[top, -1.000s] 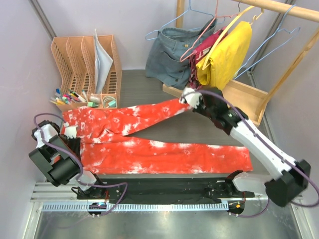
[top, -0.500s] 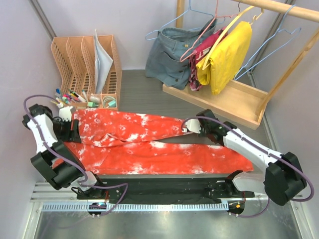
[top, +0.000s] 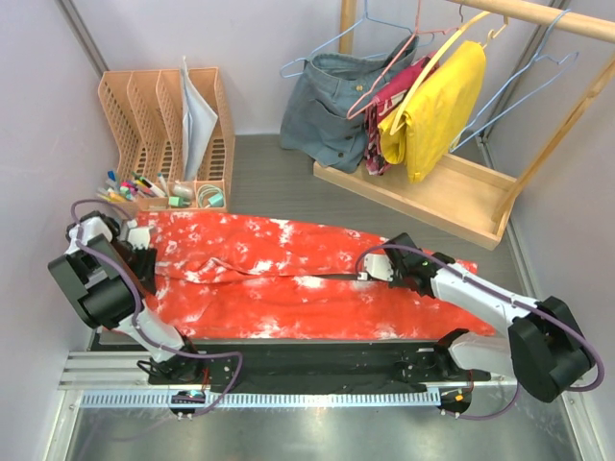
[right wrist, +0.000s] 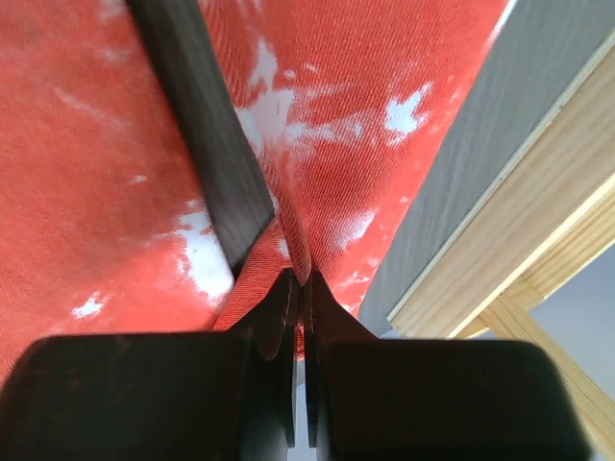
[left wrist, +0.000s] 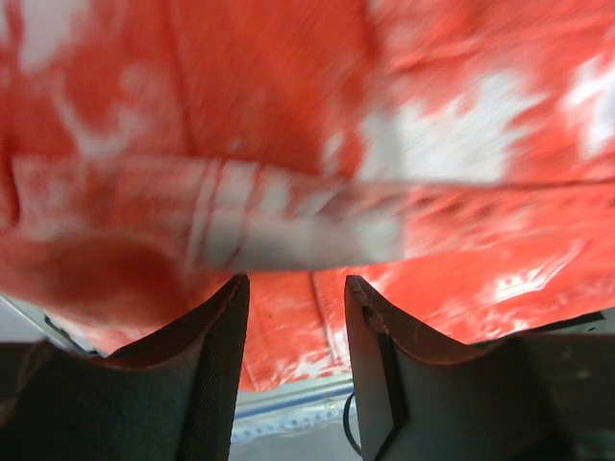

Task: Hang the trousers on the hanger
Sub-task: Fold the trousers

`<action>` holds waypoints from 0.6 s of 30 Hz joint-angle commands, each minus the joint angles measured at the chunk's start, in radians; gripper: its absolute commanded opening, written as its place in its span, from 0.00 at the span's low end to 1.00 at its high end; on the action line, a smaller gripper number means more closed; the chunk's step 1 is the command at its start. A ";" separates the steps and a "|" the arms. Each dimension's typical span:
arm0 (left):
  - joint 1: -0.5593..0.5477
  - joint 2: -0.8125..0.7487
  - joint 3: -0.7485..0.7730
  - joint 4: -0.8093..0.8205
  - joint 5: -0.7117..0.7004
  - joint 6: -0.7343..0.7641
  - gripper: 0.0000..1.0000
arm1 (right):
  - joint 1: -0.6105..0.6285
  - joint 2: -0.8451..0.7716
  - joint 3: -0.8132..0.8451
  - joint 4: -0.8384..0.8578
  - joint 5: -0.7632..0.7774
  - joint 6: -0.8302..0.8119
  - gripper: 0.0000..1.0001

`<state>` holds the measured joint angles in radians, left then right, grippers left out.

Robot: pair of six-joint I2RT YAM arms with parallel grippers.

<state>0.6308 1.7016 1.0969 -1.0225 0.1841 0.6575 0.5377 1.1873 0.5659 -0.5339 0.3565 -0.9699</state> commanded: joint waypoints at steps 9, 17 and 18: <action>0.172 -0.094 -0.042 -0.163 -0.033 0.241 0.42 | 0.007 -0.100 -0.067 -0.123 -0.062 0.049 0.09; -0.104 -0.176 0.121 -0.053 0.152 -0.052 0.49 | 0.007 -0.035 -0.049 -0.098 -0.054 0.063 0.09; -0.126 -0.148 0.148 -0.030 0.138 -0.080 0.49 | 0.007 -0.026 -0.052 -0.094 -0.054 0.065 0.09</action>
<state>0.6098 1.5196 1.1580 -1.1530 0.2424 0.7479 0.5423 1.1381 0.5091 -0.6147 0.2893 -0.9279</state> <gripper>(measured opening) 0.490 0.094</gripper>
